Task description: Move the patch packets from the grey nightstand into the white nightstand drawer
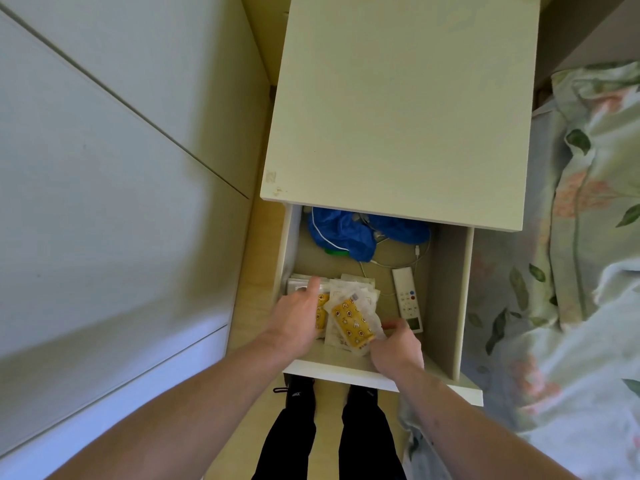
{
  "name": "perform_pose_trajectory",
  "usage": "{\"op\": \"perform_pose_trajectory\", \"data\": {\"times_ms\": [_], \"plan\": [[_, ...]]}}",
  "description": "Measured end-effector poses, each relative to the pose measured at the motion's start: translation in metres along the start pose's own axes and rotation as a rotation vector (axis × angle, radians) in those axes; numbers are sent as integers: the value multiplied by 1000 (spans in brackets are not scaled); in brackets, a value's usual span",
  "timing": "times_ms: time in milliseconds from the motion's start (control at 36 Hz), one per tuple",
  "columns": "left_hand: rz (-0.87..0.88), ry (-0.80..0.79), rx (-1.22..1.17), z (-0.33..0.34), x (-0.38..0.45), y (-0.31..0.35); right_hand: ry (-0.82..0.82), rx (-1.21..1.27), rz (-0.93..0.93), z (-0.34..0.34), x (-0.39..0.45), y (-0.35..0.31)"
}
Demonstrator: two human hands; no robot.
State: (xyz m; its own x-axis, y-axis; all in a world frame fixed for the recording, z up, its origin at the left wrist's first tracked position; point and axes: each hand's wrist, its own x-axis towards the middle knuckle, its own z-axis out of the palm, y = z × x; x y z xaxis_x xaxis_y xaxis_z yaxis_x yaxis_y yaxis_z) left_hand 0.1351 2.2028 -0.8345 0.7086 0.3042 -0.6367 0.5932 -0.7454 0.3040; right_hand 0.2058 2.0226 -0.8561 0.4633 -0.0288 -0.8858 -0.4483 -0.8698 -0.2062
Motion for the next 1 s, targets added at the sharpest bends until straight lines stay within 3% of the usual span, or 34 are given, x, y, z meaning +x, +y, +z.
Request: {"op": "perform_pose_trajectory", "data": {"times_ms": [250, 528, 1000], "plan": [[-138, -64, -103, 11, -3, 7, -72, -79, 55, -7, 8, 2], [-224, -66, -401, 21, -5, 9, -137, -200, 63, -2, 6, -3], [-134, -123, -318, 35, -6, 18, -26, -577, -179, 1, 9, 10]]}}
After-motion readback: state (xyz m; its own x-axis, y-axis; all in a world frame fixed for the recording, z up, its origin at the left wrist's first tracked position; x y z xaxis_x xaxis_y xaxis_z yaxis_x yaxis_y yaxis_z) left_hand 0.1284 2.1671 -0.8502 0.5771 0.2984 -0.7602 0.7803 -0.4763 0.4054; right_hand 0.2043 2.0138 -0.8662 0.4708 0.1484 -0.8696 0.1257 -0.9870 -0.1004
